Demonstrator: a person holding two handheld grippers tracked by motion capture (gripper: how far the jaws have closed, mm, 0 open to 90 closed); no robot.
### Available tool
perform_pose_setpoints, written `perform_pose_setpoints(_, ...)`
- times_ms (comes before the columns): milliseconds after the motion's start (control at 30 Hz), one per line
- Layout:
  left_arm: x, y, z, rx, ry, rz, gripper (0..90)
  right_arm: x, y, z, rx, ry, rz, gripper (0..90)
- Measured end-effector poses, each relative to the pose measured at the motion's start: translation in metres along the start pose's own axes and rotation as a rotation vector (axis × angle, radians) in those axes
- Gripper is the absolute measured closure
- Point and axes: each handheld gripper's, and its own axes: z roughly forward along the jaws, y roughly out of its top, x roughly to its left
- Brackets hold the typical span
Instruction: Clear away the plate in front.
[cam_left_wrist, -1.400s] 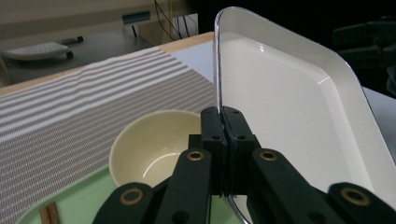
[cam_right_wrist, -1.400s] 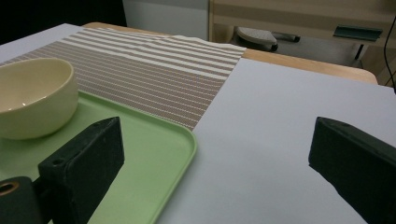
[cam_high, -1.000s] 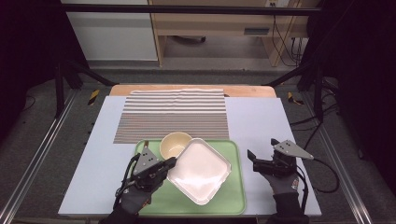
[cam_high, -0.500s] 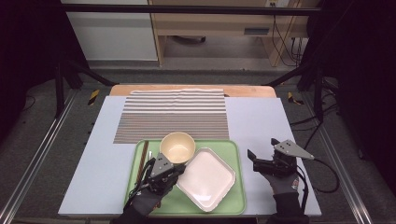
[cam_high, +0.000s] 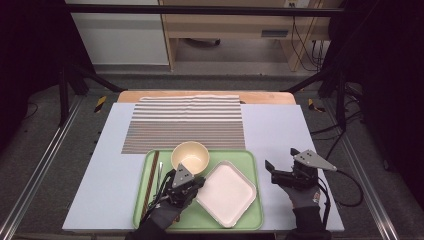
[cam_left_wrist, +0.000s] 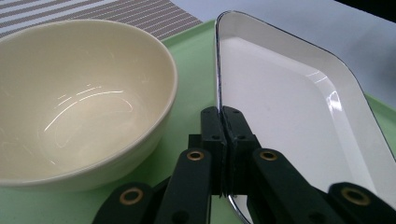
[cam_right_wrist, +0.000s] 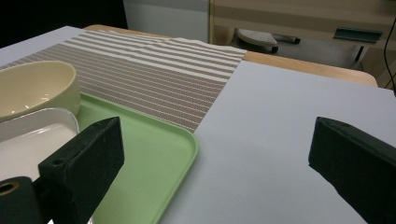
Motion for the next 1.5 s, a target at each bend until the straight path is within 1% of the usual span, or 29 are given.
perform_pose_setpoints(200, 0.002, -0.002, 0.006, 0.030, 0.002, 0.002, 87.4, 0.000, 0.000, 0.000, 0.000, 0.001, -0.001, 3.8)
perform_pose_setpoints(300, 0.000, -0.004, 0.010, 0.054, 0.021, 0.023, 86.4, 0.000, 0.000, 0.000, 0.000, 0.002, -0.002, 3.8)
perform_pose_setpoints(467, 0.001, -0.007, 0.014, 0.074, 0.028, 0.025, 85.4, 0.000, 0.000, 0.000, 0.000, 0.001, -0.001, 3.8)
perform_pose_setpoints(633, -0.001, -0.011, 0.022, 0.113, 0.034, 0.053, 83.8, 0.001, 0.000, 0.001, 0.002, 0.003, 0.000, 3.8)
perform_pose_setpoints(867, -0.001, -0.012, 0.026, 0.129, 0.037, 0.065, 82.7, 0.001, 0.000, 0.001, 0.002, 0.004, 0.001, 3.8)
perform_pose_setpoints(1067, -0.002, -0.014, 0.028, 0.144, 0.052, 0.078, 81.4, 0.001, 0.000, 0.001, 0.006, 0.004, -0.001, 3.8)
perform_pose_setpoints(1133, -0.002, -0.013, 0.027, 0.136, 0.051, 0.082, 81.4, 0.001, 0.000, 0.001, 0.007, 0.004, -0.001, 3.8)
perform_pose_setpoints(1167, -0.002, -0.012, 0.025, 0.129, 0.043, 0.082, 80.7, 0.001, -0.001, 0.002, 0.006, 0.004, -0.002, 3.8)
perform_pose_setpoints(1233, -0.002, -0.010, 0.020, 0.108, 0.030, 0.078, 77.0, 0.001, -0.001, 0.002, 0.007, 0.005, -0.002, 3.8)
perform_pose_setpoints(1300, -0.002, -0.006, 0.014, 0.095, 0.016, 0.080, 71.4, 0.001, -0.001, 0.002, 0.008, 0.001, -0.003, 3.8)
perform_pose_setpoints(1367, -0.002, -0.003, 0.006, 0.064, -0.004, 0.077, 67.5, 0.001, -0.001, 0.002, 0.007, 0.001, -0.003, 3.8)
perform_pose_setpoints(1433, -0.001, 0.001, -0.002, 0.024, -0.031, 0.078, 61.1, 0.001, -0.001, 0.002, 0.006, 0.002, -0.001, 3.8)
perform_pose_setpoints(1500, -0.001, 0.005, -0.010, -0.001, -0.039, 0.076, 56.7, 0.001, -0.001, 0.002, 0.008, -0.001, -0.002, 3.8)
